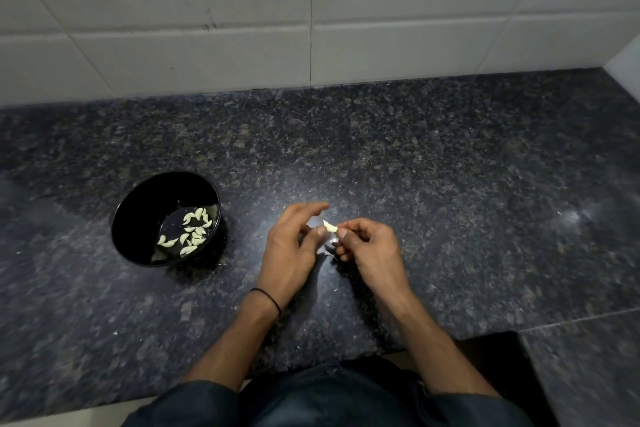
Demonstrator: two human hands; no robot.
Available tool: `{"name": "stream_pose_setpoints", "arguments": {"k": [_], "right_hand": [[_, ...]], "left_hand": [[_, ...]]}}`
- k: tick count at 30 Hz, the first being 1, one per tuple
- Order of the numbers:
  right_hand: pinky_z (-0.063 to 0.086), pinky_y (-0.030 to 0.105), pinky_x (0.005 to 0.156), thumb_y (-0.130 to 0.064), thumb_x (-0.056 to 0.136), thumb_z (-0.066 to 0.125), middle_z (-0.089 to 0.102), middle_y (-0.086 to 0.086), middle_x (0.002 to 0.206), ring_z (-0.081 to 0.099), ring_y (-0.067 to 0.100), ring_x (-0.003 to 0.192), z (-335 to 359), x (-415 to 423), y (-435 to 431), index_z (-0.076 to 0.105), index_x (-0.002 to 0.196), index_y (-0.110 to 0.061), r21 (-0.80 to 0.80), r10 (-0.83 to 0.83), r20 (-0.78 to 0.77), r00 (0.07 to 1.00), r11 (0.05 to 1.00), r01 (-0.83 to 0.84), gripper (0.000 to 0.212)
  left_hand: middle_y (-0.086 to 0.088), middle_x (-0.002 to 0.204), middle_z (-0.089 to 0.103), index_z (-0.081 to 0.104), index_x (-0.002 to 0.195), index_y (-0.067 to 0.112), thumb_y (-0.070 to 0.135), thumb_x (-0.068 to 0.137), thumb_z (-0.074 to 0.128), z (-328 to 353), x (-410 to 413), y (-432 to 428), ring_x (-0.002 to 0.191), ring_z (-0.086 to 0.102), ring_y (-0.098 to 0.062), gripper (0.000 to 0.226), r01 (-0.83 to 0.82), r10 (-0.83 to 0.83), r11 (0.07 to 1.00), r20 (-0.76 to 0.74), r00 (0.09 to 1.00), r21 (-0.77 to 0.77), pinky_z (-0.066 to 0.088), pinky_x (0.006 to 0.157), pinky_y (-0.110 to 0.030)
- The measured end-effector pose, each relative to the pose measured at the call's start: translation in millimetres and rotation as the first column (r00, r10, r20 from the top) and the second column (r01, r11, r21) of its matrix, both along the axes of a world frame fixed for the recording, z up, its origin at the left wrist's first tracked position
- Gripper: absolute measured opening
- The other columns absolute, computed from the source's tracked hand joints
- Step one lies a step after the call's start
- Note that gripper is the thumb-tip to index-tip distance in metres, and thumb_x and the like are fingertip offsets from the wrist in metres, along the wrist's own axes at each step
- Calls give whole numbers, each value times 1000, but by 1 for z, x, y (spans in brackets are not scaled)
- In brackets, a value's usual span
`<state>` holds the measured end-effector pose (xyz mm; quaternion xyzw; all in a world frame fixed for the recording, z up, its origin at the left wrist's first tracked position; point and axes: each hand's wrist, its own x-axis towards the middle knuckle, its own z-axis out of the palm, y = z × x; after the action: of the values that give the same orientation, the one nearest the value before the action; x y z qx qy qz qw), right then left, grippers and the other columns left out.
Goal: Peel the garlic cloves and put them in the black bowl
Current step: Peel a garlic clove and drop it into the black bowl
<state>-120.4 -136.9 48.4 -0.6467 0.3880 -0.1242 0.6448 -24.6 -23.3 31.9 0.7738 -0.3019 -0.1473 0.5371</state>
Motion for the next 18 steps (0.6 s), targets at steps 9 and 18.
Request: {"name": "stream_pose_setpoints", "arguments": {"k": [9,18], "right_hand": [[50,27,58,-7,98,61,68,7,71,59,12,60,-8,1,-2,70,87,-15,5,49,15,999,999,-49,16],[41,3,77,3,90,66,67,-1,93,61,6,83,-19,-1,-6,76,96,-8,-568,209,-113,971,789,-235,16]], "left_hand": [[11,96,64,74,99,22,16,88,70,-8,6,8,94,62,-12,13,51,-79,992,252,964,114,51,85,-35],[12,92,63,76,100,17,18,89,73,-20,3,37,88,56,-8,12,-131,83,971,235,969,198,42,83,-17]]}}
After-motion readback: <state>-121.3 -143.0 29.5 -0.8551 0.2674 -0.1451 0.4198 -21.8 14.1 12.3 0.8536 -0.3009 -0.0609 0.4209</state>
